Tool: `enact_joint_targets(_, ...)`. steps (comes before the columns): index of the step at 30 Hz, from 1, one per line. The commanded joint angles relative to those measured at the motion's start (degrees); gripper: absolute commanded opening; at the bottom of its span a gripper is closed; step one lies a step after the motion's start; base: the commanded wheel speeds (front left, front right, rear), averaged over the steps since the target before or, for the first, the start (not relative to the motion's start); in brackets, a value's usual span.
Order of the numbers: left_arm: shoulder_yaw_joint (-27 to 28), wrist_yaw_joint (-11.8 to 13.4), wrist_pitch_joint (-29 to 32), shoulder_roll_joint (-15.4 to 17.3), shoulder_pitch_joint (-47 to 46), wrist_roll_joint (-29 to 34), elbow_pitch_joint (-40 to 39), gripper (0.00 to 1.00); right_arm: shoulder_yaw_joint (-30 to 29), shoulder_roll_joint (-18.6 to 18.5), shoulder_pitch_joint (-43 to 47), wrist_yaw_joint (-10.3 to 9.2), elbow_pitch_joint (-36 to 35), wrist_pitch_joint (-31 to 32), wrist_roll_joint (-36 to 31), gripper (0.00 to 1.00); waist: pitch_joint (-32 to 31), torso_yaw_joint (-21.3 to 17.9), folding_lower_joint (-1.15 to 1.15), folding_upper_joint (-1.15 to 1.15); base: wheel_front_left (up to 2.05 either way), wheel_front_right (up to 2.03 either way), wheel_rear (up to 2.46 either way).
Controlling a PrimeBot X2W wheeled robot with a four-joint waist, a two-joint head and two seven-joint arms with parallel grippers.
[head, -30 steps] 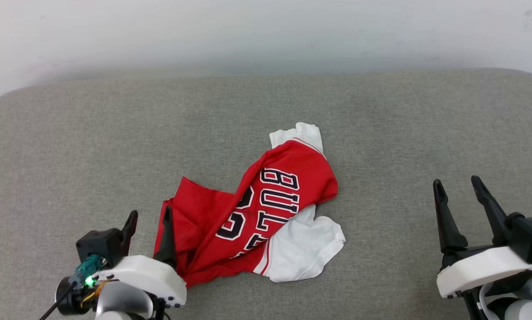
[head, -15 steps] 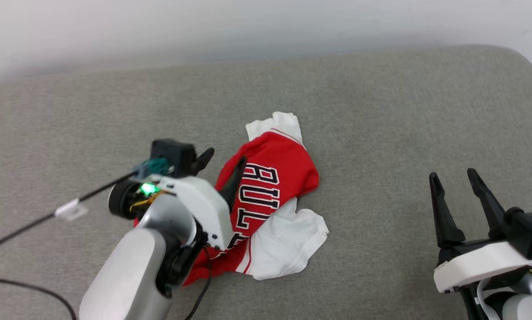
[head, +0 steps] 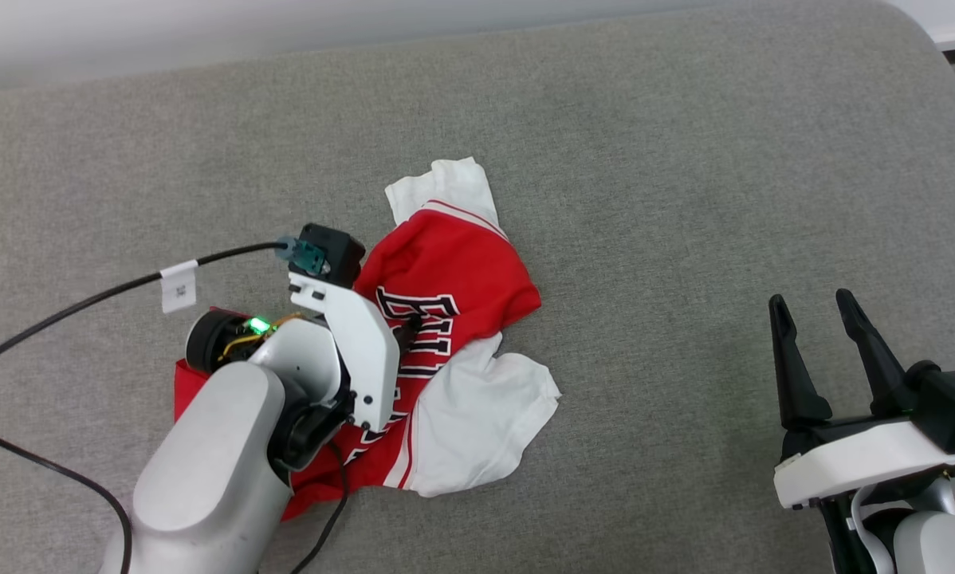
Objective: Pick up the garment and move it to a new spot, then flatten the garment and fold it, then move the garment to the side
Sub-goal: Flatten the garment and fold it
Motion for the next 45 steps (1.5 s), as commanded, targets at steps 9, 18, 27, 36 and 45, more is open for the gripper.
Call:
enact_joint_targets(9,2.4,1.8,-6.6,0.3,-1.4,1.0,-2.2,0.00,-0.5,0.1,-1.3,-0.03,1.2,-1.0,0.5,1.00,0.6,1.9,0.00,0.00,0.00,0.00,0.00)
enact_joint_targets(18,7.7,9.1,-13.5,0.6,10.5,-0.4,-12.4,0.00,-1.4,0.1,-0.8,-0.04,0.6,-0.2,0.0,1.00,-0.5,4.8,0.00,0.00,0.00,0.00,0.00)
enact_joint_targets(27,8.9,15.1,-15.3,-2.0,28.3,-3.2,-18.2,0.00,-1.1,0.1,0.1,-0.04,0.2,1.3,-0.9,1.00,-2.6,6.3,0.00,0.00,0.00,0.00,0.00)
enact_joint_targets(36,6.2,15.4,-16.0,-4.1,34.0,-3.7,-19.1,1.00,-0.9,0.1,1.0,-0.04,-0.5,2.8,-1.2,1.00,-5.1,6.3,0.00,0.00,0.00,0.00,0.00)
enact_joint_targets(45,6.5,13.8,-26.1,-3.8,27.8,1.5,-21.4,1.00,-1.3,0.1,2.0,-0.04,-1.4,3.9,-1.6,1.00,-6.6,6.6,0.00,0.00,0.00,0.00,0.00)
